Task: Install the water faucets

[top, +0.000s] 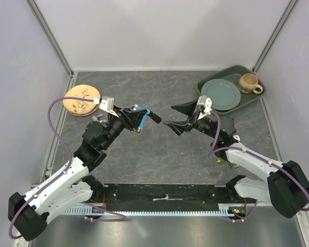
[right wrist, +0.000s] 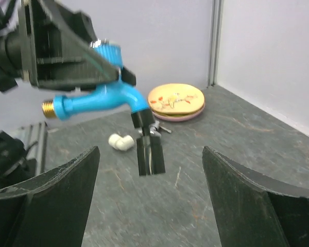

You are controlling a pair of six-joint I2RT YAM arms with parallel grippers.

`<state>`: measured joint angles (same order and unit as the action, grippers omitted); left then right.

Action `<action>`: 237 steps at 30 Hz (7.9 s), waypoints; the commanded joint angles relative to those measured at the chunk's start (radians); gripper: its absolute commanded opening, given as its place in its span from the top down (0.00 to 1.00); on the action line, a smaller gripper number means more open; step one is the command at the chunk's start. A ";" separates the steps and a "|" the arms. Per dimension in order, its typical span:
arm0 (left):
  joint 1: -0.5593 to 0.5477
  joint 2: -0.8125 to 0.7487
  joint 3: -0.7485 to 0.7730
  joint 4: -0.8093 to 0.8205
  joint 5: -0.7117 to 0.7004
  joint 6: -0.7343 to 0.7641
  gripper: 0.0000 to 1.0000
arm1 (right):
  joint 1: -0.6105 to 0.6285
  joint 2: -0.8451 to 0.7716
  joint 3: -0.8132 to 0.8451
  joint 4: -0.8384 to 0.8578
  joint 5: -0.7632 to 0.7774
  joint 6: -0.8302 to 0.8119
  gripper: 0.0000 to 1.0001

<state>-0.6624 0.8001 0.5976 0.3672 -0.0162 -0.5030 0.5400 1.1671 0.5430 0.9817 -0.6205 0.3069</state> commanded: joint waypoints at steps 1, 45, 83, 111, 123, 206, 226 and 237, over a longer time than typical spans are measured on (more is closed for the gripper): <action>0.027 0.004 -0.007 0.099 0.005 -0.130 0.98 | 0.086 -0.018 -0.052 -0.003 0.212 -0.273 0.13; 0.112 0.160 -0.001 0.272 0.363 -0.397 0.98 | 0.325 0.106 -0.071 0.235 0.501 -0.510 0.63; 0.126 0.185 0.019 0.553 0.788 -0.128 0.98 | 0.087 0.194 0.028 0.657 0.081 0.816 1.00; 0.126 0.142 -0.042 0.523 0.502 -0.290 0.98 | 0.334 0.009 -0.101 0.239 0.547 -0.301 0.19; 0.126 0.157 -0.038 0.544 0.530 -0.315 0.98 | 0.353 0.080 -0.086 0.296 0.551 -0.382 0.33; 0.086 0.054 0.338 -0.823 0.495 -0.164 0.39 | 0.359 -0.015 -0.009 -0.055 0.614 -0.477 1.00; 0.070 0.151 0.186 -0.567 0.202 -0.077 0.78 | 0.359 -0.142 -0.025 -0.051 0.389 -0.332 1.00; 0.072 0.220 0.215 -0.274 0.272 -0.068 0.78 | 0.359 -0.115 0.017 -0.129 0.180 -0.276 1.00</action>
<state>-0.5869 0.9966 0.7834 -0.1020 0.2138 -0.6121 0.8967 1.0428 0.5014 0.8246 -0.3260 -0.0147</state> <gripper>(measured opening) 0.221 0.382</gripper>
